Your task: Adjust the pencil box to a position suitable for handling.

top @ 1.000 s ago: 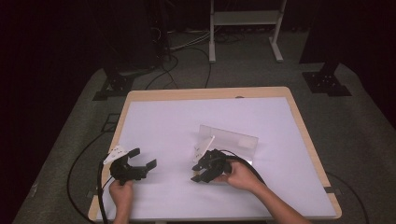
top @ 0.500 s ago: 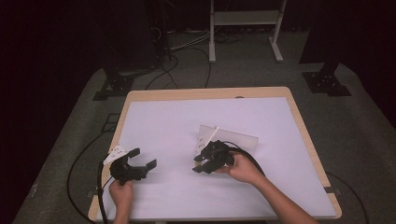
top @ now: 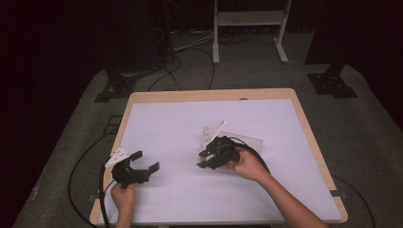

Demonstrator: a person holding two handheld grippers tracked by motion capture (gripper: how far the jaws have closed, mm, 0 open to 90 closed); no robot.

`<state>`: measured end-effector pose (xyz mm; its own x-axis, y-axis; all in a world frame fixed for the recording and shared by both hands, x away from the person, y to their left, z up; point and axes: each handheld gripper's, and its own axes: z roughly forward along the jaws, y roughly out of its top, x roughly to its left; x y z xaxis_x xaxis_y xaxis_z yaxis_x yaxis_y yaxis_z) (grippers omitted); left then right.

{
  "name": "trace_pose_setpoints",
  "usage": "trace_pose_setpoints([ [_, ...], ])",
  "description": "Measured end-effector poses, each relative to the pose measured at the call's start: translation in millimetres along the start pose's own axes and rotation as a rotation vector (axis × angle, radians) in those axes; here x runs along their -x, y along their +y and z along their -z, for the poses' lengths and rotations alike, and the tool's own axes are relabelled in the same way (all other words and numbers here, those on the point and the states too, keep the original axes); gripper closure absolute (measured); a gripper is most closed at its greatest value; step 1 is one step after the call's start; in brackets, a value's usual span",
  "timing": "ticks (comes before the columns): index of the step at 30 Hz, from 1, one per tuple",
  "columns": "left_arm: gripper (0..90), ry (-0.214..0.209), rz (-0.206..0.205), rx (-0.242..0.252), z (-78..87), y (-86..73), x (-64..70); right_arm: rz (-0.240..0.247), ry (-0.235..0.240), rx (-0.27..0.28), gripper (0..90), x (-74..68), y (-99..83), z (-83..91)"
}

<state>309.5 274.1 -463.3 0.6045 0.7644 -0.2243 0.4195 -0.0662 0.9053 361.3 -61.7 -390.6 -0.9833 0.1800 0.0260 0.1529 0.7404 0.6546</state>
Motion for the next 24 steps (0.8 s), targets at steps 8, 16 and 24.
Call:
trace_pose_setpoints([
  [8, 0.0, 0.002, -0.002, -0.001, -0.2, -0.1, 0.1, -0.013, -0.011, 0.006, 58.1, 7.9, 2.9, 1.8],
  [16, 0.0, 0.002, 0.0, 0.0, -0.2, -0.1, 0.0, -0.02, -0.03, 0.006, 58.1, 17.5, 1.8, 2.0],
  [24, 0.0, 0.003, -0.005, -0.002, -0.3, 0.0, -0.1, -0.043, -0.055, 0.001, 58.1, 27.2, -2.4, -1.1],
])
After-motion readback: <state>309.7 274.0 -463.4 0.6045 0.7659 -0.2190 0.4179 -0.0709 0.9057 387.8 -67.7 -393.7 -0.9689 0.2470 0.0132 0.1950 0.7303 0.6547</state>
